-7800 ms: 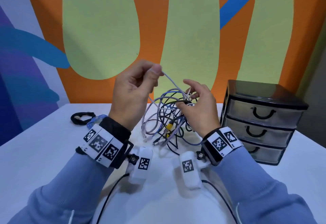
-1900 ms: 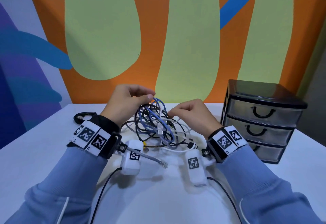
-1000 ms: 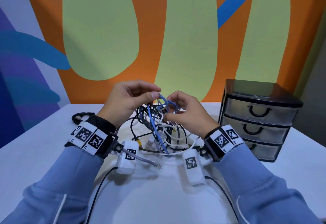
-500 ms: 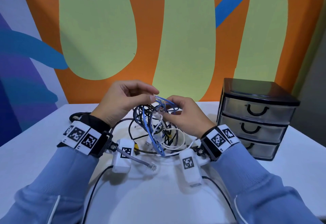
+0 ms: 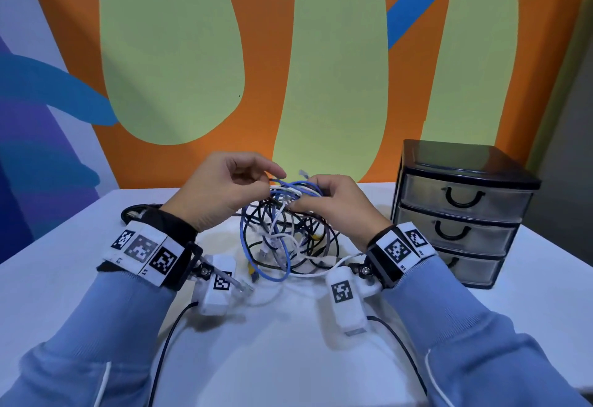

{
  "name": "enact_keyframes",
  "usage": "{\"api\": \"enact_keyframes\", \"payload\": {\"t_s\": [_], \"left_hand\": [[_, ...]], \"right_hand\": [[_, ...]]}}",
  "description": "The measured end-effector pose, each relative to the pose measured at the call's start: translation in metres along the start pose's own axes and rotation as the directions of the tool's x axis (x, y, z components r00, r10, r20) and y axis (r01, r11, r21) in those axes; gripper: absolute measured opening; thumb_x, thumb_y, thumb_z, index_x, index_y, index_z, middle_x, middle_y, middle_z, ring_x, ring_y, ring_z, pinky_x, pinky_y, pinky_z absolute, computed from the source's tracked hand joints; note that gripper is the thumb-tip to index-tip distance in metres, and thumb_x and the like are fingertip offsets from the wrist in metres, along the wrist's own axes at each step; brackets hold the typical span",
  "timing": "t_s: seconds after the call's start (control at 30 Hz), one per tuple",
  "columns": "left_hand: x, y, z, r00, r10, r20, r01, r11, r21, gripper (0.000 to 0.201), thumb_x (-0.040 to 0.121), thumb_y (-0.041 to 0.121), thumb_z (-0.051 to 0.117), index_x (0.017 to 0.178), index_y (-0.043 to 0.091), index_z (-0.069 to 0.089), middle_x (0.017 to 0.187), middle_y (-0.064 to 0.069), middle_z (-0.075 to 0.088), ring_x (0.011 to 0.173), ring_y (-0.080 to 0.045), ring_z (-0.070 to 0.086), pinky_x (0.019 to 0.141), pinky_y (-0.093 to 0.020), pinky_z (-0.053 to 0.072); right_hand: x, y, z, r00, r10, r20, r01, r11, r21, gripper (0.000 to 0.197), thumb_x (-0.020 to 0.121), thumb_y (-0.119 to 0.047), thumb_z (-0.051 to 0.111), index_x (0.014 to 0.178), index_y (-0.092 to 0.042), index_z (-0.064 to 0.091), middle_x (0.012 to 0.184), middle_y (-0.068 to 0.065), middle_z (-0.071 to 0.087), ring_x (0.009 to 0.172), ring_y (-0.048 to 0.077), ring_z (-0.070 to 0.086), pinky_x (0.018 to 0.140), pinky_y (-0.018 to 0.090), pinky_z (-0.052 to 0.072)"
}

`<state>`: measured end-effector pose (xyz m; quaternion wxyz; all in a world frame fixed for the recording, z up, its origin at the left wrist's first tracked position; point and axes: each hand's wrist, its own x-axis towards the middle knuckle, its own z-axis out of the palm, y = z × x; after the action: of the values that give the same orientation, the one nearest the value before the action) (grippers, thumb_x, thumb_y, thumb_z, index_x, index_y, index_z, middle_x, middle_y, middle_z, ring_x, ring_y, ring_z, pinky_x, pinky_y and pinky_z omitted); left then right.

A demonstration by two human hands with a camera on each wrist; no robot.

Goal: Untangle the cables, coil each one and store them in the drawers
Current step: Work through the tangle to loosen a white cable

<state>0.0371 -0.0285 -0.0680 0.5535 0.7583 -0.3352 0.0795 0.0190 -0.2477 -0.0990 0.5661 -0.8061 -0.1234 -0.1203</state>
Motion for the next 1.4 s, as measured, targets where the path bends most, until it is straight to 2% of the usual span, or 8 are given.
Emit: {"api": "enact_keyframes", "payload": {"t_s": [0.2,0.43,0.67,0.8,0.9,1.13,1.23,1.4], "left_hand": [[-0.004,0.005,-0.001,1.0,-0.026,-0.001,0.026,0.996,0.09,0.029,0.088,-0.006,0.071,0.098,0.017,0.084,0.086,-0.022,0.068,0.077,-0.021,0.059,0.08,-0.038,0.045],[-0.005,0.008,-0.002,0.999,-0.033,0.008,0.032,0.991,0.129,0.03,0.089,-0.008,0.069,0.096,0.018,0.084,0.087,-0.02,0.07,0.077,-0.019,0.06,0.08,-0.036,0.046],[-0.004,0.005,-0.002,0.997,-0.065,0.029,0.06,0.989,0.133,0.033,0.086,0.0,0.071,0.108,0.022,0.081,0.086,-0.017,0.071,0.078,-0.018,0.061,0.083,-0.035,0.048],[-0.002,0.004,-0.002,0.995,-0.099,0.011,0.096,0.982,0.162,0.018,0.086,0.035,0.078,0.1,0.025,0.082,0.079,-0.013,0.071,0.076,-0.017,0.064,0.082,-0.036,0.047],[-0.002,0.002,-0.002,0.992,-0.126,-0.023,0.128,0.968,0.214,0.041,0.085,0.057,0.08,0.085,0.016,0.079,0.072,-0.016,0.067,0.067,-0.017,0.056,0.072,-0.034,0.039],[-0.003,0.007,0.0,0.986,-0.148,0.074,0.125,0.959,0.255,0.025,0.082,0.039,0.088,0.086,0.016,0.077,0.068,-0.004,0.065,0.067,-0.013,0.056,0.063,-0.023,0.04],[-0.004,0.007,0.0,0.985,-0.147,0.092,0.118,0.956,0.268,0.023,0.082,0.036,0.089,0.086,0.016,0.077,0.073,-0.015,0.068,0.068,-0.015,0.057,0.066,-0.026,0.041],[-0.003,0.004,0.001,0.985,-0.143,0.096,0.113,0.957,0.268,0.028,0.087,0.041,0.083,0.084,0.014,0.076,0.082,-0.024,0.069,0.07,-0.019,0.057,0.074,-0.033,0.041]], "right_hand": [[0.001,-0.009,0.0,0.979,0.195,-0.052,-0.165,0.921,0.352,0.026,0.1,-0.022,0.058,0.081,-0.009,0.07,0.079,0.014,0.065,0.052,0.016,0.052,0.058,0.026,0.046],[-0.001,-0.005,-0.003,0.988,0.14,0.06,-0.15,0.964,0.219,0.027,0.1,-0.022,0.061,0.08,-0.012,0.077,0.069,0.002,0.054,0.064,0.016,0.047,0.065,0.028,0.04],[0.0,-0.003,-0.002,0.994,0.103,-0.025,-0.095,0.971,0.221,0.012,0.097,-0.01,0.068,0.091,-0.009,0.079,0.064,-0.007,0.059,0.063,0.016,0.046,0.062,0.026,0.041],[0.0,-0.001,-0.004,0.997,0.03,-0.065,-0.017,0.983,0.185,0.01,0.095,-0.008,0.073,0.102,-0.006,0.08,0.068,-0.005,0.063,0.059,0.008,0.05,0.062,0.019,0.043],[0.0,-0.002,0.0,0.995,-0.016,-0.095,0.033,0.984,0.178,0.011,0.098,-0.015,0.072,0.099,-0.008,0.08,0.067,0.005,0.061,0.058,0.015,0.052,0.062,0.021,0.047],[0.003,0.005,0.0,0.999,0.045,-0.023,-0.046,0.996,-0.073,0.014,0.102,-0.016,0.065,0.109,-0.015,0.078,0.082,0.011,0.075,0.051,0.025,0.064,0.061,0.03,0.051],[0.001,0.007,-0.003,1.0,0.02,0.016,-0.016,0.981,-0.195,0.011,0.098,-0.017,0.07,0.103,-0.017,0.081,0.074,0.0,0.067,0.044,0.011,0.057,0.069,0.028,0.054],[-0.002,0.004,-0.004,0.999,0.04,0.035,-0.029,0.966,-0.258,0.008,0.098,-0.017,0.069,0.096,-0.014,0.075,0.077,-0.01,0.067,0.05,0.013,0.066,0.077,0.031,0.057]]}}
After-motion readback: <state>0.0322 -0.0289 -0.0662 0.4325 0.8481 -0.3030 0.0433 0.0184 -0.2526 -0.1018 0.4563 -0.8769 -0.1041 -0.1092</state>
